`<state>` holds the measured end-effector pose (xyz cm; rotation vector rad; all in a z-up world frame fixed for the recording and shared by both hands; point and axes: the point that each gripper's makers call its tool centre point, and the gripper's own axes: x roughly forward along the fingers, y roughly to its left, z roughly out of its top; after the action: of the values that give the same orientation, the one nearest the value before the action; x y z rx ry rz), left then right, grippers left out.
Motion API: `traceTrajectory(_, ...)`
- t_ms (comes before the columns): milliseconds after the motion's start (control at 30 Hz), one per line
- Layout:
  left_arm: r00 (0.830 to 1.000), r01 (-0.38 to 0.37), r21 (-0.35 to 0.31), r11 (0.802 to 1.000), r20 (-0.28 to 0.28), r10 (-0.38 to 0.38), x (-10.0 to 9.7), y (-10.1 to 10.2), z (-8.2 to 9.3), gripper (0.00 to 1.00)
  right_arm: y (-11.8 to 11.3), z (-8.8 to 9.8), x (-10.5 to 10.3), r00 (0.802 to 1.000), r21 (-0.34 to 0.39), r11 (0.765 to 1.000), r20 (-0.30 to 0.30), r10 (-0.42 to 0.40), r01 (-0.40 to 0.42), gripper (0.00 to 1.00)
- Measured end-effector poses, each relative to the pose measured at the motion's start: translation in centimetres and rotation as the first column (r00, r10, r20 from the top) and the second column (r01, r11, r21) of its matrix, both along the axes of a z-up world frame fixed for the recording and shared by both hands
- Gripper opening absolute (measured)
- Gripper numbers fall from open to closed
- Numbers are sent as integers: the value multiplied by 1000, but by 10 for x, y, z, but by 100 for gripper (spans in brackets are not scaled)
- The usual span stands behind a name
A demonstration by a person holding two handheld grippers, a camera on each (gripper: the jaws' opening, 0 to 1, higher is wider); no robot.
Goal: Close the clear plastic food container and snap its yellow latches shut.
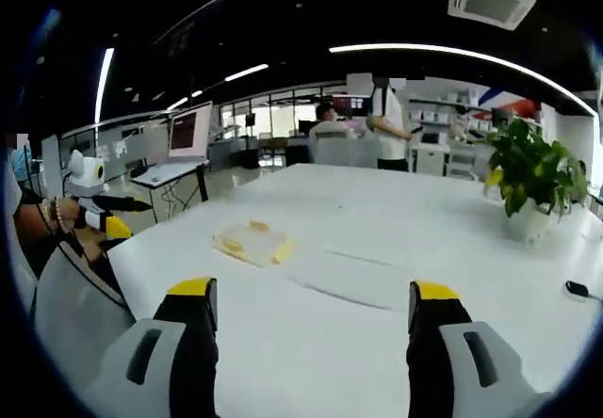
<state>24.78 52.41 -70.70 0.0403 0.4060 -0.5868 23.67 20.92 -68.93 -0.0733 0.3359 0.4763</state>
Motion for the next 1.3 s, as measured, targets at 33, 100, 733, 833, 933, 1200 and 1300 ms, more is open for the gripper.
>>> traceTrajectory(33, 1000, 24, 3, 1000, 1, -24, 7, 1, 3, 99, 4, 0, 4, 1000, -24, 999, -6, 22, -22, 81)
traceTrajectory(100, 999, 50, 34, 998, -5, -49, 18, 6, 4, 99, 17, 6, 14, 996, -58, 995, 8, 85, -84, 81)
traceTrajectory(733, 894, 436, 427, 792, -304, -328, 76, 22, -50, 99, 125, -19, 81, 825, -327, 760, -159, 542, -562, 75)
traceTrajectory(833, 878, 471, 451, 758, -320, -356, 90, 21, -54, 99, 129, -28, 90, 790, -376, 699, -208, 576, -609, 75)
traceTrajectory(933, 833, 552, 491, 674, -355, -424, 100, 19, -60, 97, 131, -36, 102, 738, -403, 623, -267, 620, -670, 72)
traceTrajectory(1200, 758, 652, 542, 530, -439, -483, 128, 14, -74, 90, 153, -48, 126, 636, -428, 490, -328, 699, -759, 76)
traceTrajectory(1300, 738, 674, 542, 501, -469, -485, 138, 12, -80, 84, 162, -64, 134, 593, -409, 448, -369, 716, -795, 74)
